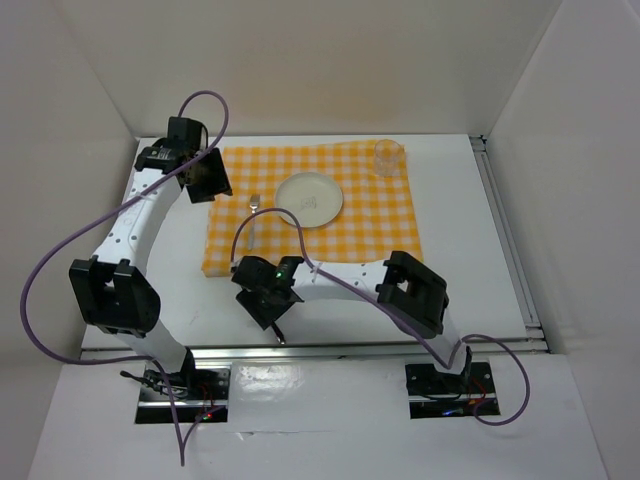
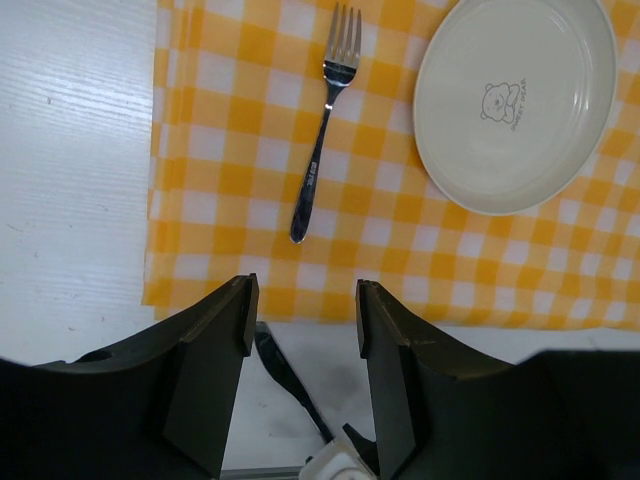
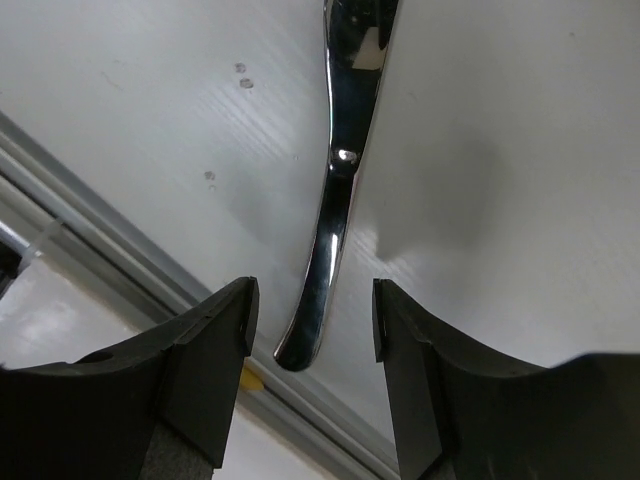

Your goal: Set the dinner table for one person

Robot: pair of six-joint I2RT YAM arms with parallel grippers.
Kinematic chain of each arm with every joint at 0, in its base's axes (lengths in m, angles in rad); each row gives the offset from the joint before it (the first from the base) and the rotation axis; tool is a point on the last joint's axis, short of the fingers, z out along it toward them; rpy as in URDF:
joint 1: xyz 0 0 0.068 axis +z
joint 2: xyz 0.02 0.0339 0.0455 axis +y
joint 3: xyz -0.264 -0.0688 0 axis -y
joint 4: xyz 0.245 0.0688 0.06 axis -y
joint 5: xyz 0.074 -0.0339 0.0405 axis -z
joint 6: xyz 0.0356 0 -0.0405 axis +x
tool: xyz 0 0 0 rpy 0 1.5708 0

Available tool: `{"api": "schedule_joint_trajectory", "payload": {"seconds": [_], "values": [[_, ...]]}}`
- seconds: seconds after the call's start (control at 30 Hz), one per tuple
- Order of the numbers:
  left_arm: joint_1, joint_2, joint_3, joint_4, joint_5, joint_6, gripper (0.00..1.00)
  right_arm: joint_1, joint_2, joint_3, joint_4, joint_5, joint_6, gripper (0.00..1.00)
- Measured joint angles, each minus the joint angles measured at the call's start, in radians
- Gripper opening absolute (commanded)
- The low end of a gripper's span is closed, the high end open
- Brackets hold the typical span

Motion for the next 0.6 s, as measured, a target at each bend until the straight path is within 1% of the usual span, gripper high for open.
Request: {"api": "schedule_joint_trajectory", "payload": {"seconds": [0.13, 0.2, 0.3, 0.33, 0.37, 0.4, 0.47, 0.57, 0.6], "values": [[0.0, 0.0, 0.0, 0.002, 0.0, 0.0, 0.6, 0.0, 0.05, 0.0, 0.024, -0.002, -0.007, 0.61], [0.0, 0.0, 0.0, 0.002, 0.0, 0.0, 0.6, 0.0, 0.055, 0.01, 0.037, 0.003, -0.009, 0.57], [0.0, 0.0, -0.002, 0.003, 0.0, 0.0, 0.6, 0.001, 0.07, 0.021, 0.045, 0.018, -0.012, 0.5], [0.001, -0.001, -0.004, 0.003, 0.0, 0.0, 0.6, 0.001, 0.073, 0.023, 0.048, 0.021, -0.013, 0.46], [0.002, -0.002, -0.006, 0.003, 0.0, 0.0, 0.6, 0.001, 0.076, 0.026, 0.048, 0.025, -0.015, 0.39], [0.002, -0.002, -0.008, 0.003, 0.0, 0.0, 0.6, 0.001, 0.078, 0.028, 0.049, 0.029, -0.017, 0.39], [0.004, -0.002, -0.009, 0.003, 0.0, 0.0, 0.6, 0.001, 0.08, 0.028, 0.053, 0.04, -0.018, 0.36], [0.006, -0.005, -0.011, 0.003, 0.0, 0.0, 0.6, 0.004, 0.083, 0.03, 0.055, 0.055, -0.015, 0.35], [0.006, -0.006, -0.014, 0.003, 0.0, 0.0, 0.6, 0.006, 0.084, 0.032, 0.055, 0.065, -0.015, 0.34]]}}
